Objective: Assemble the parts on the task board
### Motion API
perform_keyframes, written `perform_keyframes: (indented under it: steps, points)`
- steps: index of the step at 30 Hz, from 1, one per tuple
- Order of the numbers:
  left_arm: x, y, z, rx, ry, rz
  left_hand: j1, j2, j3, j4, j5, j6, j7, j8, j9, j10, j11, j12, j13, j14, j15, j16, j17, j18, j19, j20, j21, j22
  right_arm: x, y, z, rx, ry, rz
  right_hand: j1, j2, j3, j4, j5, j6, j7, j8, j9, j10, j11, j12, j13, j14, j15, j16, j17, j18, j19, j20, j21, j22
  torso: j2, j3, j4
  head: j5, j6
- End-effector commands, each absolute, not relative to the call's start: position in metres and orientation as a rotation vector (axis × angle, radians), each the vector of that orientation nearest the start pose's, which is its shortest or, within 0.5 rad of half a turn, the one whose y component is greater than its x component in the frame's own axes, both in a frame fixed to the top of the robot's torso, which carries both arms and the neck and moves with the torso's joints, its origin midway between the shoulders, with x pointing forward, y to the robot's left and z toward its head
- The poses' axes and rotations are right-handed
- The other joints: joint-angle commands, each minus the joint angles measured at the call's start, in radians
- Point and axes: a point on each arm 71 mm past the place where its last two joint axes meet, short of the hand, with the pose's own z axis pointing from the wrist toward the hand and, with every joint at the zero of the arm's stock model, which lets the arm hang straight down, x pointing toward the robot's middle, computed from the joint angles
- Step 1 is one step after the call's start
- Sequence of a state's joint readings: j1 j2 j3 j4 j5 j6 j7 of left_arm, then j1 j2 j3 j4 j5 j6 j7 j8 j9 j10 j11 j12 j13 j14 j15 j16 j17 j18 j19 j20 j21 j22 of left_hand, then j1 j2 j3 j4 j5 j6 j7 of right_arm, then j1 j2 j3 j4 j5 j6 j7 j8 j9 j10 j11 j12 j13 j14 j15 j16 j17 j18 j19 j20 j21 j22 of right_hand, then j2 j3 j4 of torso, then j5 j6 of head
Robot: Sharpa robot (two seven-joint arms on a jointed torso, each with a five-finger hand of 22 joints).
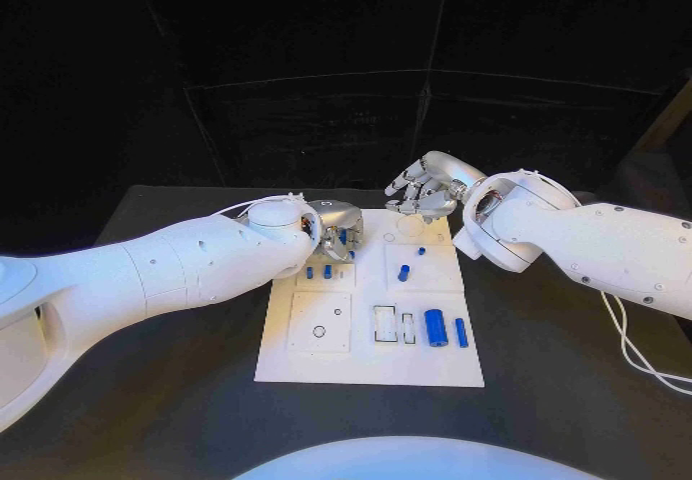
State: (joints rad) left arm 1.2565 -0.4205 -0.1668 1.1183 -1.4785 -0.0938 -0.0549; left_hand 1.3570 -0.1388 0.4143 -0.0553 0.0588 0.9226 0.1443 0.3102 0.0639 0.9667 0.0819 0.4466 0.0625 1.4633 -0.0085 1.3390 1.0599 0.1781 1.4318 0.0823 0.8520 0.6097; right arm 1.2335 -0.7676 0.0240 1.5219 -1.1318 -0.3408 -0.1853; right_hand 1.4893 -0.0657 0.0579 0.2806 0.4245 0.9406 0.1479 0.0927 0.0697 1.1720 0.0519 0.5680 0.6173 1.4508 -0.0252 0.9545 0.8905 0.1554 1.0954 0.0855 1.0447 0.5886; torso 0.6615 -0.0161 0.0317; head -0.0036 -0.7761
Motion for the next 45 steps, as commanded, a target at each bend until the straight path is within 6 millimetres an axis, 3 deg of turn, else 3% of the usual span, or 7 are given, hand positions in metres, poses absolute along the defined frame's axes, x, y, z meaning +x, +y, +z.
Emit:
perform_keyframes:
  steps: [1,9,19,28,32,39,45]
  points:
    - [0.534,0.09,-0.23,0.45,1.906,-0.568,-0.005,0.006,0.009,0.0,0.002,0.014,-0.001,-0.007,0.002,0.013,-0.002,-0.007,0.0,0.013,-0.004,-0.004,-0.002,-0.016,0.008,0.0,-0.006,-0.003,0.502,-0.169,-0.148,0.193,1.684,0.824,-0.009,-0.001,0.002,0.003,0.004,0.009,0.001,0.0,-0.001,-0.005,0.002,-0.005,-0.001,0.0,0.002,-0.001,0.001,0.017,-0.005,0.001,-0.005,-0.002,0.0,0.0004,0.0003,-0.001,-0.001]
    - [0.534,0.088,-0.233,0.464,1.926,-0.569,-0.002,0.024,0.028,-0.002,0.002,0.056,-0.01,-0.017,0.006,0.06,-0.012,-0.036,0.0,0.015,-0.012,-0.004,-0.009,-0.015,0.011,-0.006,-0.012,-0.006,0.502,-0.168,-0.148,0.191,1.685,0.826,-0.009,-0.001,0.002,0.003,0.004,0.009,0.001,0.0,-0.001,-0.005,0.002,-0.005,-0.001,0.0,0.002,-0.001,0.001,0.017,-0.005,0.001,-0.005,-0.002,0.0,0.0004,-0.0018,-0.001,-0.001]
    - [0.535,0.087,-0.236,0.471,1.94,-0.568,-0.008,0.038,0.038,-0.003,0.002,0.101,-0.017,-0.03,0.01,0.115,-0.021,-0.074,0.001,0.017,-0.019,-0.002,-0.015,-0.015,0.015,-0.013,-0.015,-0.005,0.502,-0.168,-0.148,0.19,1.685,0.827,-0.008,0.0,0.004,0.003,0.004,0.009,0.001,0.0,-0.001,-0.004,0.002,-0.005,-0.002,0.0,0.002,-0.001,0.002,0.016,-0.004,0.001,-0.005,-0.001,-0.002,0.0005,0.0022,-0.006,0.0]
    - [0.538,0.091,-0.234,0.454,1.894,-0.582,-0.003,0.054,0.056,-0.009,0.002,0.115,-0.011,-0.047,0.009,0.136,-0.019,-0.107,0.001,0.018,-0.018,0.0,-0.016,-0.017,0.019,-0.015,-0.017,-0.002,0.502,-0.167,-0.148,0.19,1.683,0.829,-0.008,0.0,0.004,0.003,0.004,0.009,0.001,0.0,-0.001,-0.004,0.002,-0.005,-0.002,0.0,0.002,-0.001,0.002,0.016,-0.004,0.001,-0.005,-0.001,-0.001,-0.0006,0.0013,-0.008,0.002]
    - [0.537,0.096,-0.232,0.445,1.874,-0.596,0.002,0.053,0.063,-0.017,0.002,0.119,-0.01,-0.053,0.009,0.142,-0.019,-0.116,0.002,0.018,-0.018,0.002,-0.015,-0.017,0.02,-0.015,-0.018,-0.003,0.502,-0.168,-0.148,0.19,1.683,0.828,-0.008,0.0,0.004,0.003,0.004,0.009,0.001,0.0,-0.001,-0.004,0.002,-0.005,-0.002,0.0,0.002,-0.001,0.002,0.016,-0.004,0.001,-0.005,-0.001,-0.002,-0.0007,0.002,-0.009,0.003]
    - [0.535,0.103,-0.223,0.417,1.832,-0.644,0.004,0.051,0.065,-0.021,0.002,0.121,-0.01,-0.057,0.009,0.146,-0.019,-0.121,0.002,0.018,-0.018,0.003,-0.013,-0.017,0.02,-0.015,-0.018,-0.002,0.504,-0.172,-0.149,0.2,1.678,0.822,-0.008,0.001,0.005,0.003,0.004,0.009,0.001,0.001,-0.001,-0.004,0.002,-0.005,-0.003,0.001,0.002,-0.001,0.002,0.016,-0.003,0.001,-0.006,-0.001,-0.005,-0.0003,0.0098,-0.009,0.008]
    - [0.532,0.115,-0.212,0.361,1.817,-0.687,0.004,0.048,0.066,-0.024,0.002,0.123,-0.009,-0.059,0.009,0.149,-0.018,-0.126,0.002,0.019,-0.018,0.004,-0.014,-0.017,0.021,-0.015,-0.016,0.002,0.507,-0.176,-0.15,0.208,1.677,0.812,-0.008,0.001,0.005,0.003,0.004,0.009,0.001,0.001,-0.001,-0.004,0.002,-0.005,-0.003,0.001,0.002,-0.001,0.002,0.016,-0.003,0.001,-0.006,-0.001,-0.005,-0.0013,0.01,-0.007,0.013]
